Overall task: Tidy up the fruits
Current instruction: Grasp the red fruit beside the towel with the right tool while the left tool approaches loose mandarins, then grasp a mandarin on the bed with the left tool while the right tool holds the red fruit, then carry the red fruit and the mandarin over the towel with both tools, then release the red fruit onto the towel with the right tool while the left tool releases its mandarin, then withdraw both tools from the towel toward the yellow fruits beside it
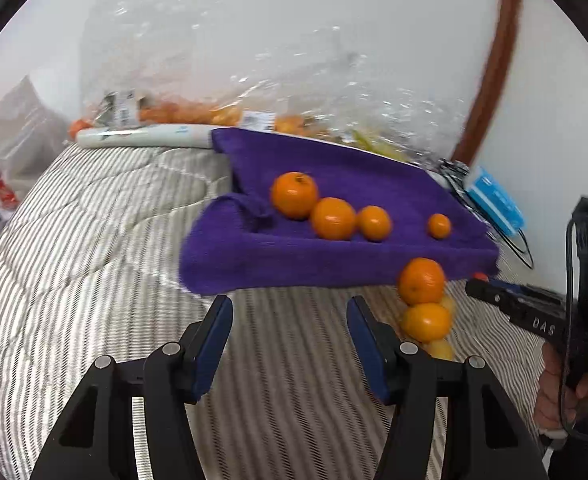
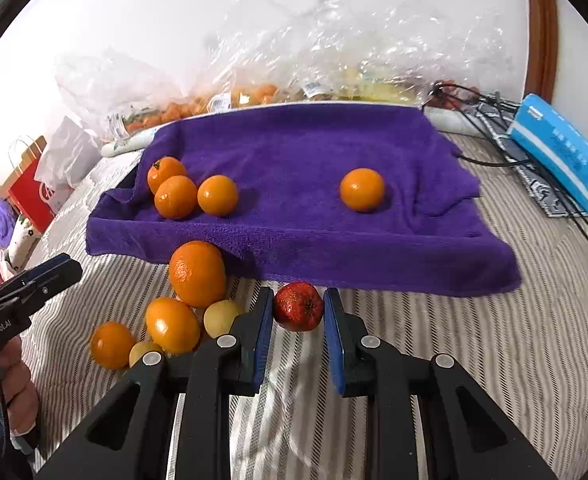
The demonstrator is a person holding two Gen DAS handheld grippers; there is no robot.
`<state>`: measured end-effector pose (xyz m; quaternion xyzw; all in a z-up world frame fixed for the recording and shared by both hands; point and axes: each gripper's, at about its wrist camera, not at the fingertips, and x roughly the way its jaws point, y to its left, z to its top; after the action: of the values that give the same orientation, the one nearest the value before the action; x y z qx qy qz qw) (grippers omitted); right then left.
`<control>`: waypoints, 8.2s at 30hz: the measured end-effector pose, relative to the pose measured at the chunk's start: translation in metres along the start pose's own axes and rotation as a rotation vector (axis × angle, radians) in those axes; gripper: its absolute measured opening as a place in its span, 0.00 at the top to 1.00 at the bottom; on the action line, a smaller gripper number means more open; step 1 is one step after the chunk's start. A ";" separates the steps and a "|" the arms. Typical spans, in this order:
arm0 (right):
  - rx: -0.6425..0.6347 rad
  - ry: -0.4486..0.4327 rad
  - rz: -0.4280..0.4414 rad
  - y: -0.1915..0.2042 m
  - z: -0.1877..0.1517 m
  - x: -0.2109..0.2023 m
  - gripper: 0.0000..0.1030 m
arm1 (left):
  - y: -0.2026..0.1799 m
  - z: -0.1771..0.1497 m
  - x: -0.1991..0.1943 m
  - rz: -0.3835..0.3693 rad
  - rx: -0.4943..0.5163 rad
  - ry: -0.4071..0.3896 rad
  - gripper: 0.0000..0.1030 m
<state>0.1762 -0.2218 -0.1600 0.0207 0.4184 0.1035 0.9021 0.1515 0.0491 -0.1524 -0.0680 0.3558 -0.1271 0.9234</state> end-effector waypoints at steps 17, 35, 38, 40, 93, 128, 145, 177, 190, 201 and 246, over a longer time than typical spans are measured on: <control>0.030 -0.045 -0.055 -0.013 -0.019 -0.043 0.76 | -0.045 -0.016 0.009 -0.162 0.178 0.094 0.44; 0.043 -0.021 -0.068 -0.014 -0.028 -0.036 0.76 | -0.052 -0.020 0.019 -0.154 0.194 0.166 0.70; 0.044 -0.021 -0.067 -0.014 -0.029 -0.036 0.76 | -0.049 -0.020 0.019 -0.161 0.175 0.163 0.70; 0.046 -0.021 -0.067 -0.015 -0.030 -0.036 0.76 | -0.047 -0.019 0.017 -0.166 0.162 0.150 0.70; -0.016 -0.204 -0.010 0.001 0.053 -0.058 0.76 | -0.014 0.082 -0.004 0.030 -0.066 -0.104 0.70; -0.059 -0.110 -0.111 -0.037 0.078 0.016 0.76 | 0.003 0.098 0.075 0.052 -0.093 -0.014 0.70; -0.036 -0.002 -0.115 -0.048 0.073 0.037 0.76 | -0.002 0.089 0.078 0.065 -0.081 0.002 0.70; -0.062 -0.071 -0.081 -0.037 0.073 0.026 0.66 | -0.010 0.088 0.068 0.042 -0.066 -0.054 0.55; -0.042 -0.114 -0.035 -0.027 0.076 0.000 0.66 | -0.025 0.094 0.035 0.051 -0.021 -0.156 0.49; -0.096 -0.135 -0.042 0.011 0.045 -0.041 0.62 | -0.025 0.061 0.005 0.022 0.036 -0.134 0.36; -0.068 0.045 0.011 0.043 -0.009 0.017 0.67 | 0.010 0.030 -0.004 0.047 -0.056 -0.133 0.37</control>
<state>0.1725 -0.1772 -0.1736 -0.0101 0.4347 0.1229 0.8921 0.1706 0.0611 -0.1295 -0.0938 0.2986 -0.0907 0.9454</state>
